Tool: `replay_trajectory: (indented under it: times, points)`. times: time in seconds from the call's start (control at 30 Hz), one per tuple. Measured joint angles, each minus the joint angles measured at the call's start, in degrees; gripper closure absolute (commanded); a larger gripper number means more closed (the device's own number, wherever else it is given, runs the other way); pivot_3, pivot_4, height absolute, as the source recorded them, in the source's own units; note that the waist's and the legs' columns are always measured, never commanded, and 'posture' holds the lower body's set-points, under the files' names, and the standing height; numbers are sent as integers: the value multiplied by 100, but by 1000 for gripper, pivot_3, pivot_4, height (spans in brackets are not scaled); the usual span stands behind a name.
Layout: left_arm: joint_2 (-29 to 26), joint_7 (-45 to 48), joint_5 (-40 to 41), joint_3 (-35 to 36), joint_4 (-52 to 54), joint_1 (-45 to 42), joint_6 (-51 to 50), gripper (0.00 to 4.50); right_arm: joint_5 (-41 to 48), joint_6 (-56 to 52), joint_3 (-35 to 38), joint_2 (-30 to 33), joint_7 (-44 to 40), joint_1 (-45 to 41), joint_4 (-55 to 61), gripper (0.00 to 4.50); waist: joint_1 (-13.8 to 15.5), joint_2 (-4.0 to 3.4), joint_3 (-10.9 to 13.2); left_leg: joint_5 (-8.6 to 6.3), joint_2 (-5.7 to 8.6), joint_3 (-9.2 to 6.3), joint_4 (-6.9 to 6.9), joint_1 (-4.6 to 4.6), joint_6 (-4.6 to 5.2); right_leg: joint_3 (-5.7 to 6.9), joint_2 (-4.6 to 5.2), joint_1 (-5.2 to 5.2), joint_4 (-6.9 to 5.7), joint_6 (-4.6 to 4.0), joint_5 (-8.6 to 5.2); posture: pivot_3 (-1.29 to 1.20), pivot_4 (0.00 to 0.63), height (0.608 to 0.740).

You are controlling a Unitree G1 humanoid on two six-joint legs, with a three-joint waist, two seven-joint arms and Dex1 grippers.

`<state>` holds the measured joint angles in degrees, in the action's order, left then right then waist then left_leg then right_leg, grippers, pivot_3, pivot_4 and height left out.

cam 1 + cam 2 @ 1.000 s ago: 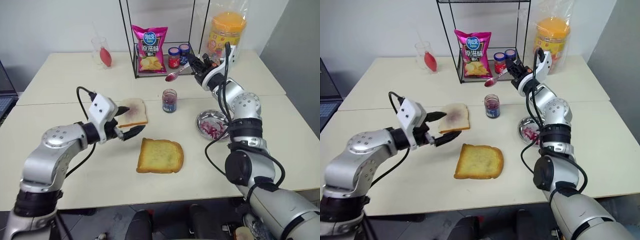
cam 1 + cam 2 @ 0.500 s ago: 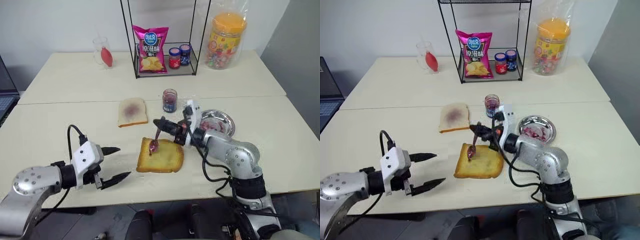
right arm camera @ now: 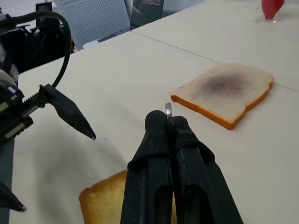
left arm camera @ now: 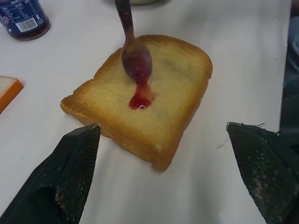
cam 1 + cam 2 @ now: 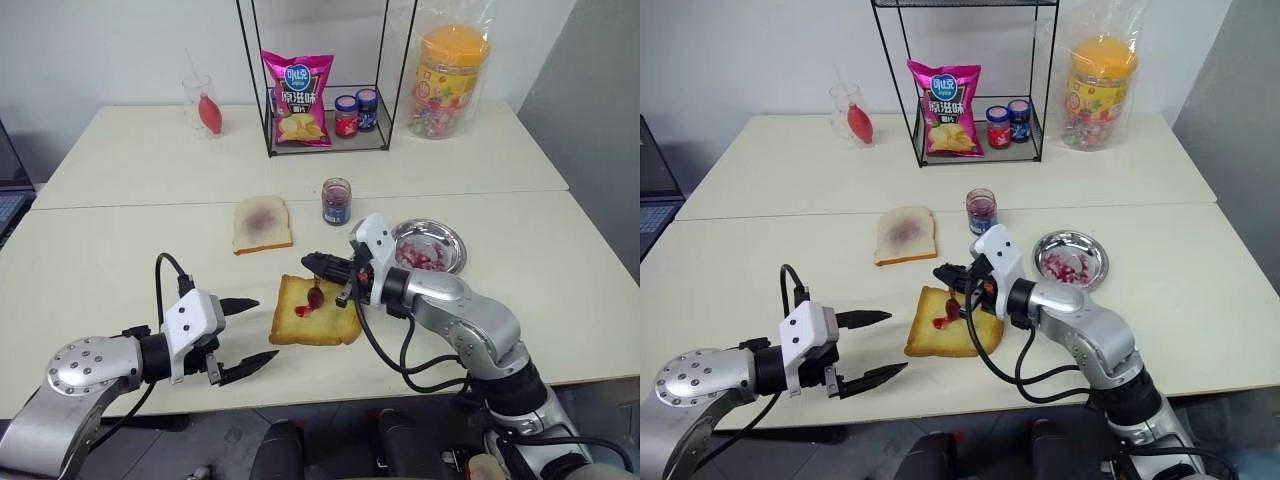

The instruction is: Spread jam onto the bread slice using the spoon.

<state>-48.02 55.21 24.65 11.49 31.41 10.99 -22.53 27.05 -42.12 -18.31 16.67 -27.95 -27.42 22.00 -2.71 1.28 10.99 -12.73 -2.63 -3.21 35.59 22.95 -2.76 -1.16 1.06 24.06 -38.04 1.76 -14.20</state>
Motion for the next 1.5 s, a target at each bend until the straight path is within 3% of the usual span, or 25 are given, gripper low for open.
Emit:
replay_trajectory:
  times: [0.2,0.33,0.6,0.87,1.17,1.5]
  points:
    - [24,-78,4,-90,-8,-171,-86,0,-46,-12,118,269,-117,105,365,4488,12,0,0,0,-1,1,0,0,0,-1,-1,0,0,0,0,0,150,740]
    - [37,-75,-6,-109,-34,-166,-50,0,371,-278,630,114,-76,109,472,4488,17,0,0,0,-1,1,0,-1,0,-1,-1,0,-2,0,0,0,150,740]
    - [54,-79,4,40,-60,-102,-8,0,2072,-1718,1669,-1335,889,54,-20,4488,13,0,0,0,-4,1,1,-3,0,-2,-2,0,-7,-4,2,0,150,740]
    - [50,-78,6,138,-65,-63,24,0,2145,-1832,2059,-2193,1575,-252,-1695,4488,4,0,0,0,-2,3,5,1,0,-3,-2,0,-4,-6,5,0,150,740]
    - [14,-79,13,132,-20,-176,-122,0,1941,-1637,2216,-1996,1527,-93,-2181,4488,1,-1,0,0,-4,3,4,0,0,-2,-4,0,-5,-6,5,0,150,740]
    - [3,-18,17,-24,-25,-386,-177,0,2427,-2144,2899,-1142,1519,141,-1668,4488,34,0,-1,0,-3,4,11,-2,1,-5,-5,-2,-7,-4,6,0,150,740]
